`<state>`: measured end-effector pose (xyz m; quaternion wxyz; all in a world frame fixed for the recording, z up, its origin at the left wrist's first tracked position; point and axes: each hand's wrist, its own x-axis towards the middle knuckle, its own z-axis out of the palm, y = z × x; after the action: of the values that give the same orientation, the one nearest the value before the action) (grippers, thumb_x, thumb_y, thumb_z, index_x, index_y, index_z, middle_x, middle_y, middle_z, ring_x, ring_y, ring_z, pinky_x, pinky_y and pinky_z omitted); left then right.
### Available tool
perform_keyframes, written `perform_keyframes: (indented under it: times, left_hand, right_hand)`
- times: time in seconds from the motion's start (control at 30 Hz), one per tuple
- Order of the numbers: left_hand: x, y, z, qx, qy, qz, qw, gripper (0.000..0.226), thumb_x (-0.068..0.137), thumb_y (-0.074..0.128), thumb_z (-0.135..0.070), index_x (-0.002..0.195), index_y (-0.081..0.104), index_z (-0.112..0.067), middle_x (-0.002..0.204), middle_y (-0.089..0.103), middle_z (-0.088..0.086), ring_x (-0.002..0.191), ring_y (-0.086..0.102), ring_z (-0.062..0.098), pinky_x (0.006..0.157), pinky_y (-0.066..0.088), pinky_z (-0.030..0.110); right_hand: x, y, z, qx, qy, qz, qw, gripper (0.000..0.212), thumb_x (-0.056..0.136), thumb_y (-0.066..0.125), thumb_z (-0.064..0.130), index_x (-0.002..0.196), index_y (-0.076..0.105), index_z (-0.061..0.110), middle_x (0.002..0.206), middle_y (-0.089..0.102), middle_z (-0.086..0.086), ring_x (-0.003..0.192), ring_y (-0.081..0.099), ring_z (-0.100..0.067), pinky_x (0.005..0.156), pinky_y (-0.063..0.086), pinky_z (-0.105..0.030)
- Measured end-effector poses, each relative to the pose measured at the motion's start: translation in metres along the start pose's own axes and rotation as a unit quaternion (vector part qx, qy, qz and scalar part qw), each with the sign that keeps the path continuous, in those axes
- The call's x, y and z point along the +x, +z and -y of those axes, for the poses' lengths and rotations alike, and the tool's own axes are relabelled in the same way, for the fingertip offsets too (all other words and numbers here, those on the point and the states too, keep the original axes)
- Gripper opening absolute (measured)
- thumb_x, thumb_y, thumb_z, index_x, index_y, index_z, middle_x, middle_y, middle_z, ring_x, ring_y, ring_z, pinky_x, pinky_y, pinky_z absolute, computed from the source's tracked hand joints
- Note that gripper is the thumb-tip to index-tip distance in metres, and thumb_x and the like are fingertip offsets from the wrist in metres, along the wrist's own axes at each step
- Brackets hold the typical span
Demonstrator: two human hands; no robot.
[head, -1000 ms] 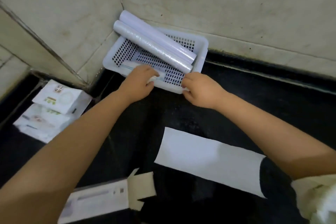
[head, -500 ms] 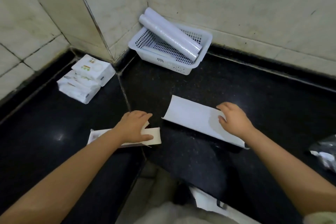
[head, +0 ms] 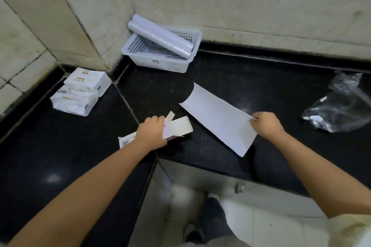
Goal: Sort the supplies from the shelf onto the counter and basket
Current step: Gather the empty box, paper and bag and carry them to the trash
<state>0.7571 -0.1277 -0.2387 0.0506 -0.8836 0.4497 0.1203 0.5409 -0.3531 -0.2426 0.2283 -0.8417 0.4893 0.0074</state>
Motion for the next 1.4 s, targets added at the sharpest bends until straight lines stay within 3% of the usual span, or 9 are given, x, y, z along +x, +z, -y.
perform_keyframes:
  times: [0.2, 0.3, 0.5, 0.63, 0.77, 0.9, 1.07, 1.2, 1.4]
  left_hand:
    - [0.025, -0.025, -0.081, -0.055, 0.06, -0.026, 0.996, 0.071, 0.075, 0.057, -0.066, 0.118, 0.047, -0.011, 0.119, 0.055, 0.009, 0.109, 0.052, 0.028, 0.085, 0.046, 0.038]
    - [0.041, -0.038, -0.13, -0.063, 0.092, -0.047, 0.993, 0.069, 0.076, 0.06, -0.062, 0.119, 0.046, -0.011, 0.119, 0.055, 0.009, 0.11, 0.051, 0.027, 0.086, 0.047, 0.037]
    - [0.071, -0.056, -0.229, -0.075, 0.142, -0.044, 0.986, 0.064, 0.075, 0.072, -0.04, 0.123, 0.043, -0.011, 0.123, 0.053, 0.008, 0.114, 0.05, 0.026, 0.086, 0.047, 0.035]
    - [0.088, -0.052, -0.277, -0.058, 0.16, -0.024, 0.985, 0.066, 0.075, 0.072, -0.04, 0.127, 0.041, -0.013, 0.124, 0.053, 0.005, 0.115, 0.05, 0.023, 0.089, 0.047, 0.033]
    - [0.107, -0.05, -0.301, -0.05, 0.161, -0.014, 0.986, 0.064, 0.076, 0.071, -0.039, 0.126, 0.041, -0.014, 0.125, 0.052, 0.005, 0.115, 0.049, 0.023, 0.089, 0.047, 0.033]
    - [0.117, -0.051, -0.308, -0.043, 0.161, -0.006, 0.986, 0.063, 0.075, 0.072, -0.037, 0.125, 0.042, -0.014, 0.124, 0.053, 0.005, 0.115, 0.049, 0.023, 0.09, 0.047, 0.034]
    - [0.126, -0.049, -0.303, -0.034, 0.17, 0.0, 0.985, 0.063, 0.077, 0.07, -0.042, 0.126, 0.041, -0.015, 0.125, 0.052, 0.004, 0.116, 0.049, 0.021, 0.091, 0.047, 0.033]
    - [0.135, -0.062, -0.307, -0.041, 0.217, -0.011, 0.975, 0.06, 0.077, 0.067, -0.048, 0.122, 0.043, -0.015, 0.124, 0.053, 0.003, 0.114, 0.049, 0.022, 0.089, 0.046, 0.033]
    - [0.132, -0.088, -0.358, -0.036, 0.372, -0.032, 0.927, 0.054, 0.076, 0.069, -0.046, 0.113, 0.048, -0.014, 0.117, 0.056, 0.006, 0.108, 0.052, 0.026, 0.083, 0.046, 0.035]
  right_hand:
    - [-0.026, -0.058, -0.046, 0.078, 0.027, -0.113, 0.99, 0.021, 0.086, 0.047, 0.004, 0.075, 0.058, -0.011, 0.079, 0.062, -0.031, 0.085, 0.059, -0.041, 0.063, 0.037, -0.036]
    - [-0.031, -0.083, -0.082, 0.169, 0.1, -0.162, 0.967, 0.021, 0.086, 0.048, 0.005, 0.09, 0.065, -0.006, 0.09, 0.064, -0.025, 0.094, 0.058, -0.038, 0.069, 0.036, -0.03]
    - [-0.027, -0.102, -0.155, 0.359, 0.232, -0.229, 0.875, 0.026, 0.092, 0.035, 0.008, 0.079, 0.056, 0.0, 0.076, 0.052, -0.01, 0.079, 0.047, -0.029, 0.06, 0.039, -0.033]
    - [-0.007, -0.092, -0.188, 0.482, 0.304, -0.245, 0.784, 0.026, 0.089, 0.034, 0.007, 0.073, 0.053, 0.006, 0.093, 0.053, -0.018, 0.079, 0.05, -0.027, 0.065, 0.043, -0.034]
    - [0.018, -0.081, -0.198, 0.41, 0.386, -0.258, 0.785, 0.024, 0.087, 0.045, 0.019, 0.089, 0.067, 0.009, 0.118, 0.055, -0.023, 0.109, 0.048, -0.038, 0.086, 0.043, -0.038]
    - [0.032, -0.067, -0.207, 0.478, 0.386, -0.243, 0.751, 0.03, 0.083, 0.053, 0.012, 0.054, 0.046, 0.018, 0.085, 0.057, -0.014, 0.076, 0.052, -0.028, 0.063, 0.039, -0.03]
    - [0.041, -0.073, -0.219, 0.432, 0.399, -0.27, 0.762, 0.035, 0.083, 0.05, 0.002, 0.056, 0.034, 0.017, 0.069, 0.046, -0.006, 0.08, 0.048, -0.027, 0.072, 0.041, -0.038]
    - [0.022, -0.088, -0.218, 0.391, 0.37, -0.316, 0.781, 0.015, 0.083, 0.048, -0.001, 0.083, 0.036, 0.009, 0.088, 0.047, -0.014, 0.08, 0.047, -0.027, 0.067, 0.036, -0.033]
    - [-0.063, -0.12, -0.231, 0.304, 0.338, -0.367, 0.811, 0.042, 0.083, 0.048, 0.001, 0.125, 0.039, 0.001, 0.102, 0.066, -0.021, 0.095, 0.058, -0.034, 0.08, 0.043, -0.035]
